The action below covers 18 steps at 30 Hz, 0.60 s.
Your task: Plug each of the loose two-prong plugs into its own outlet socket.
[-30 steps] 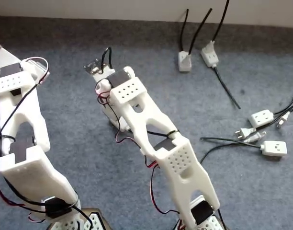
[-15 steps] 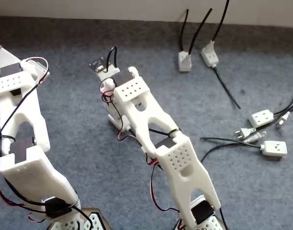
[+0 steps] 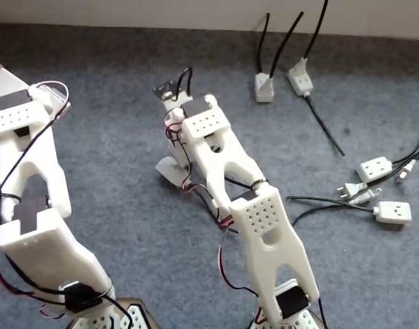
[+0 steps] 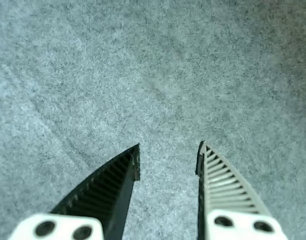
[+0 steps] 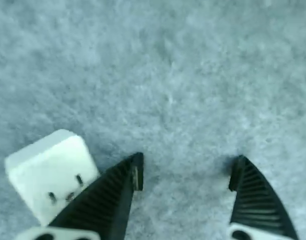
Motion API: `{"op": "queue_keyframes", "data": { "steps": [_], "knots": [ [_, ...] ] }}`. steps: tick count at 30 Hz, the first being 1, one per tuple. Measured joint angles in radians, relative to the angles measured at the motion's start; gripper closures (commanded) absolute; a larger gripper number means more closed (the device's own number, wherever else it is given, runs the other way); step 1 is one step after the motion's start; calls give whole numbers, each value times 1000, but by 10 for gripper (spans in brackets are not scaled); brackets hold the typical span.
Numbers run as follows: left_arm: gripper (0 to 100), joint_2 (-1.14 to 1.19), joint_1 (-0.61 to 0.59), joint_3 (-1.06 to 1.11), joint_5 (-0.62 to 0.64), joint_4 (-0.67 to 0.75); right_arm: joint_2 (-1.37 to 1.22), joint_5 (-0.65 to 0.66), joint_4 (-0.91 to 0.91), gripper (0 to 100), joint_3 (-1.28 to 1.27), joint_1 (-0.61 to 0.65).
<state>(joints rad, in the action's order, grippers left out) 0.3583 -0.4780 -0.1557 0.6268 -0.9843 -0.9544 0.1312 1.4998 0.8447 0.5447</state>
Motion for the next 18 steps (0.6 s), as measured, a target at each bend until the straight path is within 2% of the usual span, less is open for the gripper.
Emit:
{"op": "queue_keyframes", "data": {
  "steps": [7,13,18],
  "knots": [
    [796,0,-2,0,0,0,-3,35,29,724,29,-3],
    [796,0,-2,0,0,0,-15,37,203,724,276,-18],
    [796,0,-2,0,0,0,-14,31,222,724,437,41]
  ]
}}
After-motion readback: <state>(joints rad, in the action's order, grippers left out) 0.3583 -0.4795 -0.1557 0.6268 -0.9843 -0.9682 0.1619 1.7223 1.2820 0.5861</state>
